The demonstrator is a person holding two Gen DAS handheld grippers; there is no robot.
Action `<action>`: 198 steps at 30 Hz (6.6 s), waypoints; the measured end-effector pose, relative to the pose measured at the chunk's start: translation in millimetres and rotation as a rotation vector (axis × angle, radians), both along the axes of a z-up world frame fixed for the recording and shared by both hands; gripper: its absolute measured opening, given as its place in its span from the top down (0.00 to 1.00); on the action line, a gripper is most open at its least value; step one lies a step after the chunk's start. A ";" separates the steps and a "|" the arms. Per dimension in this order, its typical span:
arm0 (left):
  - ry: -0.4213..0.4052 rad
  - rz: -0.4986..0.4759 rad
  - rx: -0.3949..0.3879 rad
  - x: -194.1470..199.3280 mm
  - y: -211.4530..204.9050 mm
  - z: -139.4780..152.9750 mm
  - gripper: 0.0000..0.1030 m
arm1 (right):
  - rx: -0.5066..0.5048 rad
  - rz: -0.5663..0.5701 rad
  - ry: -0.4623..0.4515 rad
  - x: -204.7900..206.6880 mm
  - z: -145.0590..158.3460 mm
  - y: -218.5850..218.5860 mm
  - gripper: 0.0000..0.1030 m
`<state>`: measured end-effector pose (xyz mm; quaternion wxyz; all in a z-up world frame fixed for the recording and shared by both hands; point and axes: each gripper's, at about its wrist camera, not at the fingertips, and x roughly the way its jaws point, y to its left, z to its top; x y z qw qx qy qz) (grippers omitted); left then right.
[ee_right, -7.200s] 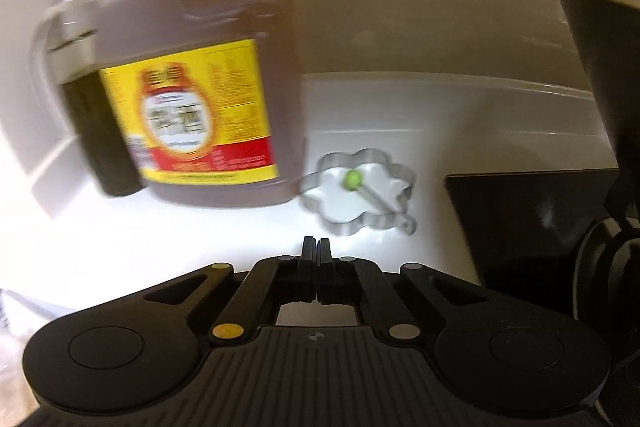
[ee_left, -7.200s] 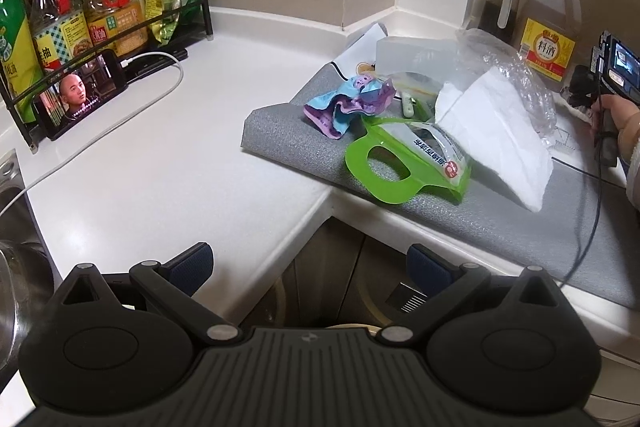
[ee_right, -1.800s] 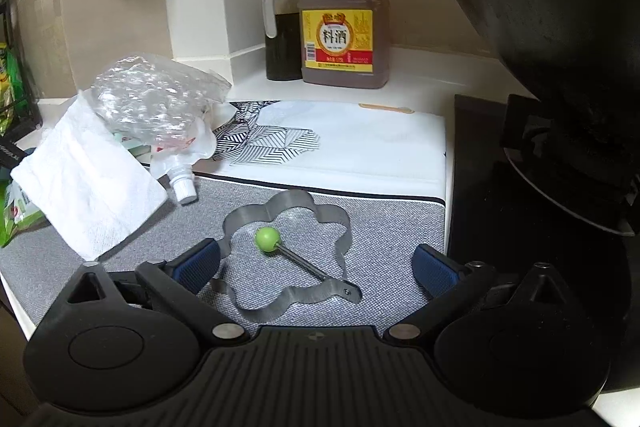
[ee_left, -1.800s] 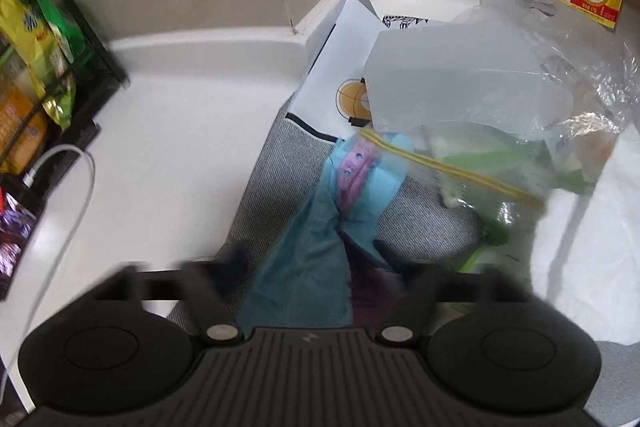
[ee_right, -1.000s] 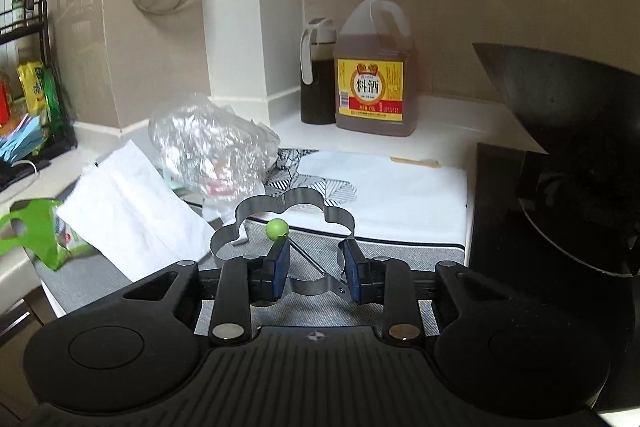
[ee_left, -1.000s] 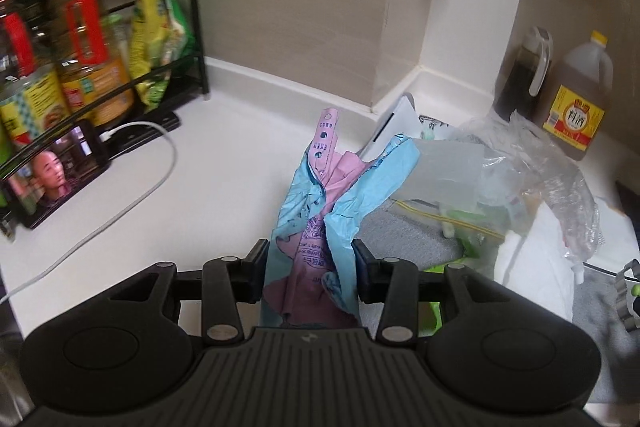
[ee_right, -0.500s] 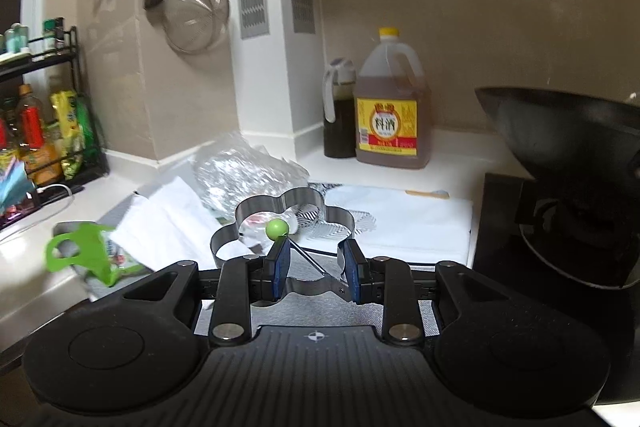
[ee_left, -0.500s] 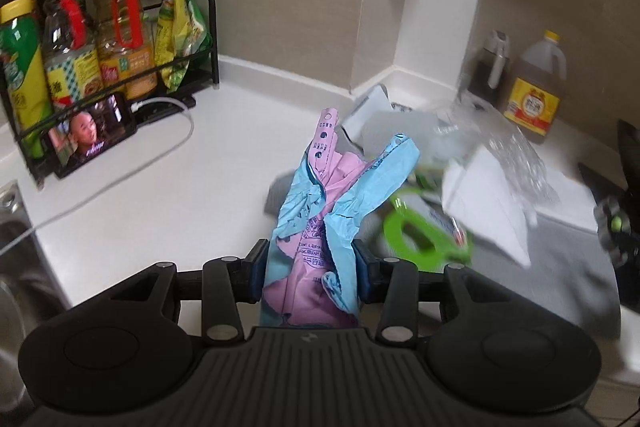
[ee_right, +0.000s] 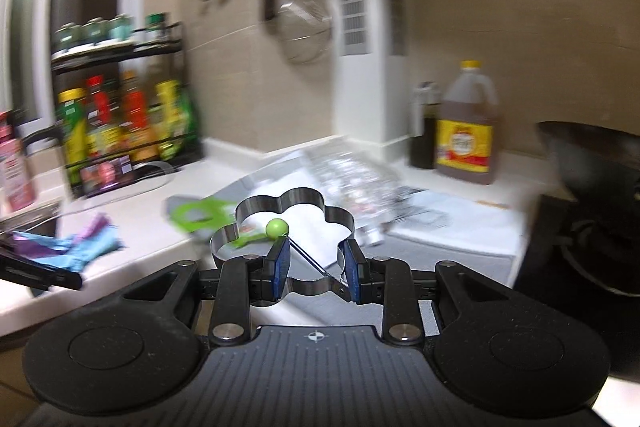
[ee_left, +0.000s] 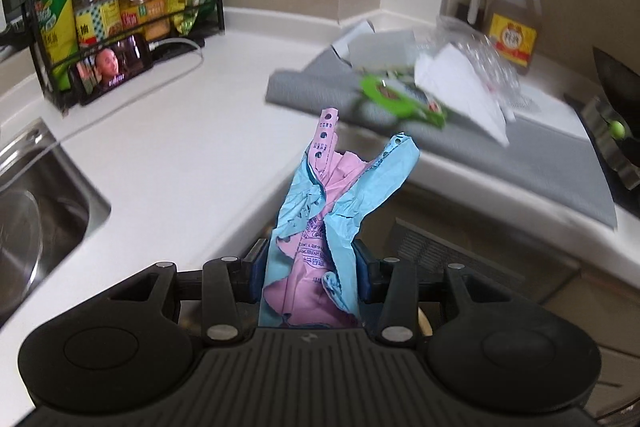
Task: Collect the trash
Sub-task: 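Carry the glove with the left gripper and the egg ring with the right gripper toward the bin, then lower the glove with the left gripper and the egg ring with the right gripper over the bin, then open the left gripper to drop the glove while the right gripper drops the egg ring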
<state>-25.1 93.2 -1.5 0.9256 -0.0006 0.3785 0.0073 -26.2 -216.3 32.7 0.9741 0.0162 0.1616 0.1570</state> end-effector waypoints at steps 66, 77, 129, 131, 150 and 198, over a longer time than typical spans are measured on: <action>0.176 -0.043 -0.056 12.1 -14.2 -108.7 0.54 | -0.309 0.256 0.485 -20.8 -36.0 18.4 0.69; 0.169 -0.001 -0.048 21.6 -15.0 -116.9 0.54 | -0.294 0.214 0.481 37.6 -104.1 47.2 0.70; 0.303 -0.040 -0.076 32.4 -3.8 -186.8 0.54 | -0.466 0.292 0.532 36.6 -131.8 47.0 0.69; 0.311 -0.050 -0.075 28.0 -7.8 -188.2 0.54 | -0.484 0.293 0.531 27.8 -130.1 38.1 0.69; 0.337 -0.010 0.027 30.5 -25.1 -189.0 0.54 | -0.478 0.311 0.503 51.8 -227.6 15.8 0.69; 0.751 -0.029 0.072 103.1 -43.5 -327.0 0.37 | -0.519 0.368 0.745 133.2 -334.2 104.7 0.69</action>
